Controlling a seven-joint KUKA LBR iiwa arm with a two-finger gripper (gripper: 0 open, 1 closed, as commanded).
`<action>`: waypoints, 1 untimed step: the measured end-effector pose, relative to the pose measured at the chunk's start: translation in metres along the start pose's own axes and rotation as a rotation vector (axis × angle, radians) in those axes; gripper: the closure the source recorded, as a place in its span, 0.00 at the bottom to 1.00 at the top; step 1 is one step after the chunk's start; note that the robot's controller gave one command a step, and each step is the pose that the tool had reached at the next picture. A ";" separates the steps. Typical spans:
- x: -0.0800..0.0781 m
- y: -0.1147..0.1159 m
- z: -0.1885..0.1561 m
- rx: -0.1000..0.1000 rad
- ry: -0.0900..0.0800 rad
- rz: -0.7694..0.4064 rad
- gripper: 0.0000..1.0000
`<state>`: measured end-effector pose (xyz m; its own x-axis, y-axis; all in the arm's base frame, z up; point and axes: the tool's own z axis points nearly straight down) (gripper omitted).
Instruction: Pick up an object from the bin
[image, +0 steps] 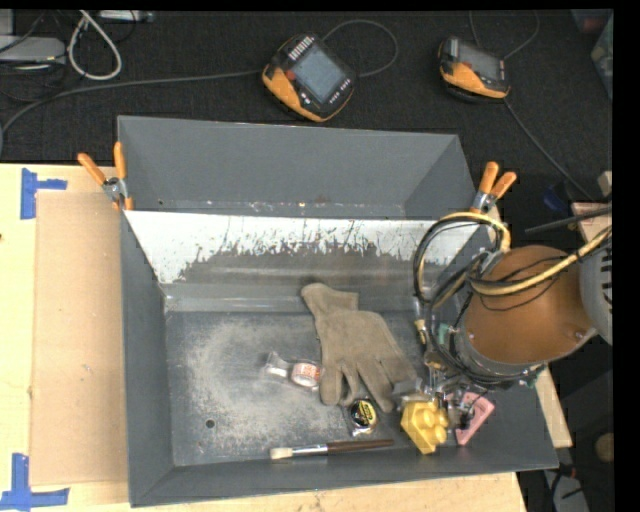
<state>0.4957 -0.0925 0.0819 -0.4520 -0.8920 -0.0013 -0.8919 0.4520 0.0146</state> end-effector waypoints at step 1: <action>0.000 0.000 -0.014 -0.001 0.000 0.001 1.00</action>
Offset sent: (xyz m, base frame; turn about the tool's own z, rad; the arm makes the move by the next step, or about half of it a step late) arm 0.0000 0.0001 0.0678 0.0007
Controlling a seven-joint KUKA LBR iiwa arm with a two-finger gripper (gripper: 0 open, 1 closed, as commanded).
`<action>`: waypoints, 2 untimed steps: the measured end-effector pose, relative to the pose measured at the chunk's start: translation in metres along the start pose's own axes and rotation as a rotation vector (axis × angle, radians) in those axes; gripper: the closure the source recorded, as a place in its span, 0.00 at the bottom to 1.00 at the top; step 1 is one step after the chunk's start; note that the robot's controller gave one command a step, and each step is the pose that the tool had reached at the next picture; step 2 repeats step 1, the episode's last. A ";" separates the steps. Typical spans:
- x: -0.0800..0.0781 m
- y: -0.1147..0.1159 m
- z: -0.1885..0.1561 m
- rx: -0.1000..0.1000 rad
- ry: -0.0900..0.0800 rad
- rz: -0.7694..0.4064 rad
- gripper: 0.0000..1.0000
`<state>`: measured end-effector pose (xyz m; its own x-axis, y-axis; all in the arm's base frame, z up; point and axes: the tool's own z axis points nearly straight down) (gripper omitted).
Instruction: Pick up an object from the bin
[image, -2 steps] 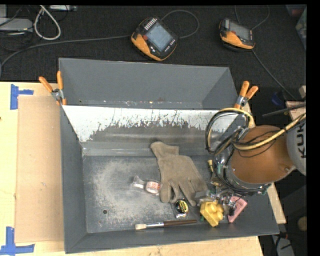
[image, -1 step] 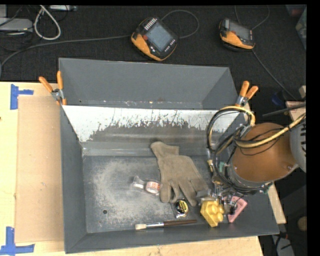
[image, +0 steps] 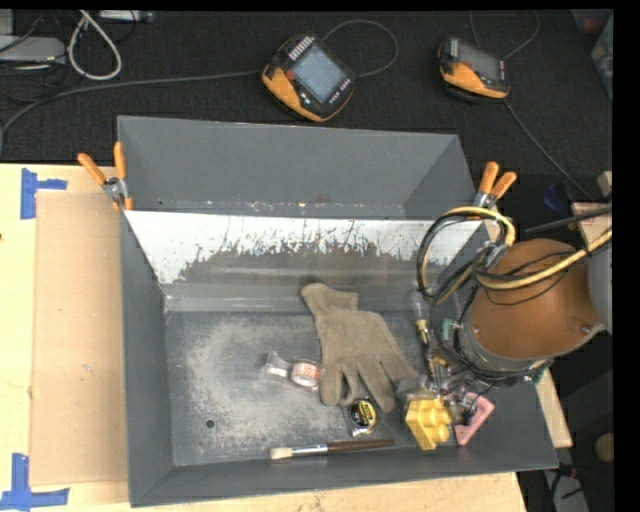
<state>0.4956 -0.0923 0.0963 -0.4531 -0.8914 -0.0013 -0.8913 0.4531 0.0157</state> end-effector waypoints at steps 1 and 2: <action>0.000 0.002 -0.032 -0.005 0.000 0.002 1.00; 0.000 0.002 -0.032 -0.005 0.000 0.002 1.00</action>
Offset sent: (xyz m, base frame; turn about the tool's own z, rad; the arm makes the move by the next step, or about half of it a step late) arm -0.0015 0.0009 0.0379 0.0012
